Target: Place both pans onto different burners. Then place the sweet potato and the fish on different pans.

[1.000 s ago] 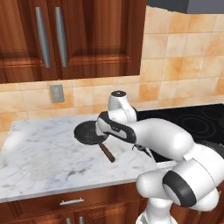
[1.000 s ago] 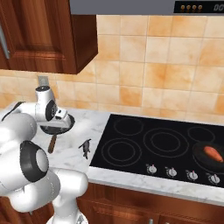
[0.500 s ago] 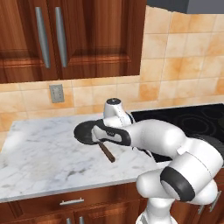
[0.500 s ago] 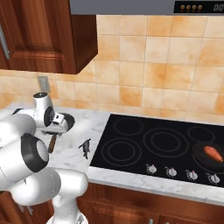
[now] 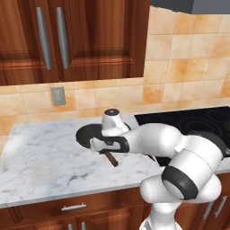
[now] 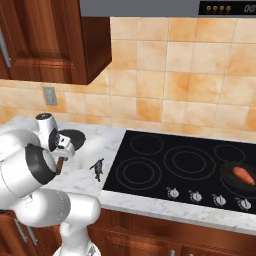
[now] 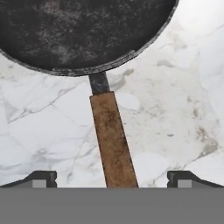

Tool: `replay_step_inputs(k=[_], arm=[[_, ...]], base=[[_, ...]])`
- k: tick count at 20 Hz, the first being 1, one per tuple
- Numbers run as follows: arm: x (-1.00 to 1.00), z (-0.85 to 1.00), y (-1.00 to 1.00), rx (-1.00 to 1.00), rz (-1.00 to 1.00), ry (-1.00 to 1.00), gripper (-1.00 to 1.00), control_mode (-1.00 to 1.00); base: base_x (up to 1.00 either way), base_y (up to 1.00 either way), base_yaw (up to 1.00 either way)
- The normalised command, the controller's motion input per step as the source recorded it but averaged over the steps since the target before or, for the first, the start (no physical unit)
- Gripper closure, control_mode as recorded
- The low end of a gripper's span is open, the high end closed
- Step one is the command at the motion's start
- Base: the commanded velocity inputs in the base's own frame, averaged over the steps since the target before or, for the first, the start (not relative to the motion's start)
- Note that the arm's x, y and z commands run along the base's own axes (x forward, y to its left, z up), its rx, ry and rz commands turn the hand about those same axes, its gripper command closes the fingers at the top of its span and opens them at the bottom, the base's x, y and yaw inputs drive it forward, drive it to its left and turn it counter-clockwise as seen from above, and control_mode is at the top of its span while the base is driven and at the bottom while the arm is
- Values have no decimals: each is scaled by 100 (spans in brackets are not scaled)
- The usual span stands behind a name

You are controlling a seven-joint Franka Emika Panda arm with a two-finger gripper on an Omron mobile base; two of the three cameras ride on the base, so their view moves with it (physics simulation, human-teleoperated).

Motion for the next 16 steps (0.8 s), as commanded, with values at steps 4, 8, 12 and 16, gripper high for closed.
replay_step_inputs(k=[4, 8, 12, 16], arm=[[4, -25, 2, 0, 0, 0, -100, -100], [1, -24, 0, 0, 0, 0, -100, -100], [1, -30, 0, 0, 0, 0, -100, -100], [1, -23, 0, 0, 0, 0, -100, -100]], base=[[0, 0, 0], [0, 0, 0], [0, 0, 0], [0, 0, 0]])
